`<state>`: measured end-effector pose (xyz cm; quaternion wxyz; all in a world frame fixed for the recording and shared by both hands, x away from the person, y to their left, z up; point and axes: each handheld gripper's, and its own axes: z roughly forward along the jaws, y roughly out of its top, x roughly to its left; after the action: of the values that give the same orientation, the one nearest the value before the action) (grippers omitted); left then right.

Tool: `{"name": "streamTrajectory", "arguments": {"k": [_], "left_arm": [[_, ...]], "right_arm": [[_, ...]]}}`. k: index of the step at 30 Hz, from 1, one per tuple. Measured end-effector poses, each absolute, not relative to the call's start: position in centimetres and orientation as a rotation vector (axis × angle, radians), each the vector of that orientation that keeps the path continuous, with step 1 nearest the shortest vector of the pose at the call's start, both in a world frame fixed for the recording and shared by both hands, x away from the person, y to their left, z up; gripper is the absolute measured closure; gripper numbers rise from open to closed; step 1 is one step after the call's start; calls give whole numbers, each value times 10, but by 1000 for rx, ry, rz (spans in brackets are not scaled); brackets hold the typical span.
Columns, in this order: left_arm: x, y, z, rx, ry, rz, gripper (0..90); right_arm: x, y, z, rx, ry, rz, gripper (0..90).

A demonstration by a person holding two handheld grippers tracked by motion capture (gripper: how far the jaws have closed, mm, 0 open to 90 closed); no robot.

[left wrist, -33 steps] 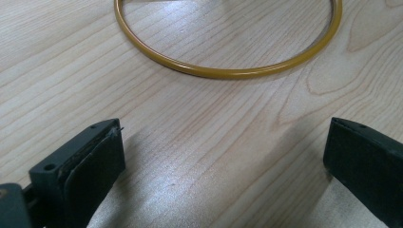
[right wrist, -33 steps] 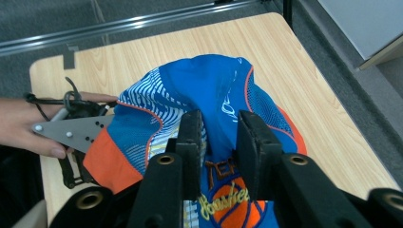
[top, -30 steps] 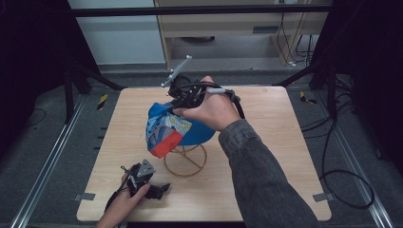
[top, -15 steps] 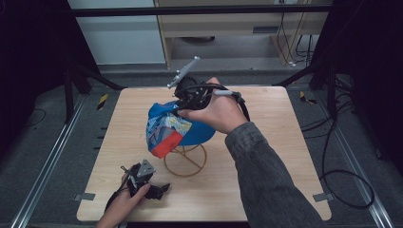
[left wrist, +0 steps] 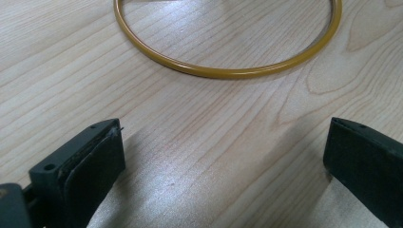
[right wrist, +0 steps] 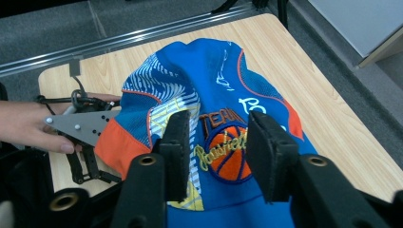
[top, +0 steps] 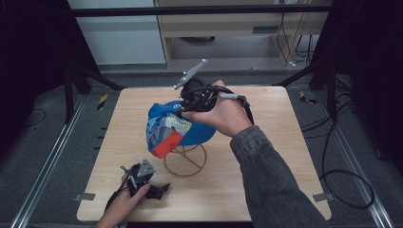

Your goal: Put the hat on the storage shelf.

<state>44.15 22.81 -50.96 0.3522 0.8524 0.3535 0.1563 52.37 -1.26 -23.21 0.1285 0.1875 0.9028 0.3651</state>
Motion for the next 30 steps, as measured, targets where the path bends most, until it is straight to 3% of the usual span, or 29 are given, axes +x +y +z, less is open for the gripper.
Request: {"name": "streamTrajectory", "arguments": {"k": [21,30], "left_arm": [[441,228,-510,2206,915,404,0],[441,228,-510,2206,915,403,0]], "right_arm": [[513,-18,-231,613,2483,1124,92],[509,-25,-231,606,2451,1126,62]]}}
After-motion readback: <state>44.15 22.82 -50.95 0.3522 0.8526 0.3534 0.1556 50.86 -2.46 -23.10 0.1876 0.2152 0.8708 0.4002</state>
